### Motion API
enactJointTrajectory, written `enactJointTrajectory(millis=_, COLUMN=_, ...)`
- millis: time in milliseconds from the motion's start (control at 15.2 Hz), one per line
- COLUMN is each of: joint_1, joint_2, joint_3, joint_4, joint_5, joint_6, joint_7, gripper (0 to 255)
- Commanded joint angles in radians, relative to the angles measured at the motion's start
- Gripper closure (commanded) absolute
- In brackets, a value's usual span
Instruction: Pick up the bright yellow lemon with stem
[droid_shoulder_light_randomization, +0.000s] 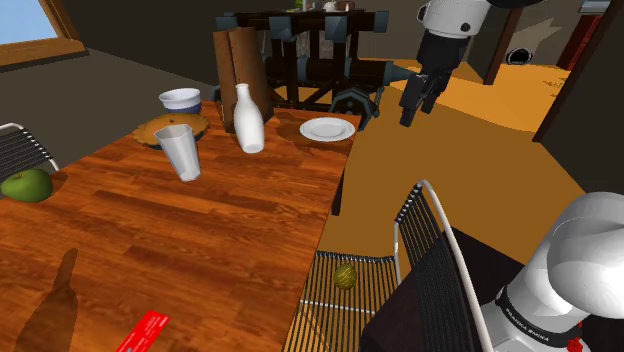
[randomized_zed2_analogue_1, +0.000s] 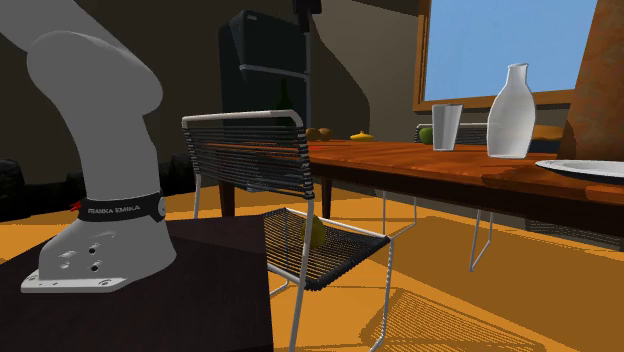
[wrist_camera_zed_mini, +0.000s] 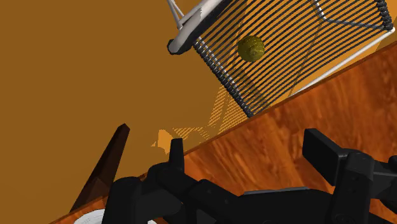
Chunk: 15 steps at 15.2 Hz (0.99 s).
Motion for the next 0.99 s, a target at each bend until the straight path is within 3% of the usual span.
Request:
enactJointTrajectory(millis=0, joint_1=0.0, joint_2=0.0, joint_3=0.0, joint_4=0.0, joint_5=0.0, joint_6=0.0, joint_7=0.0, gripper=0)
enactJointTrajectory(millis=462, joint_1=0.015, joint_2=-0.024, joint_3=0.025, joint_4=-0.248, joint_5=0.054, joint_6=0.234, joint_7=0.047, gripper=0)
enactJointTrajectory(millis=924, joint_1=0.045, joint_2=0.038, joint_3=0.06, joint_4=-0.442, joint_5=0.122, joint_6=0.504, joint_7=0.087, gripper=0)
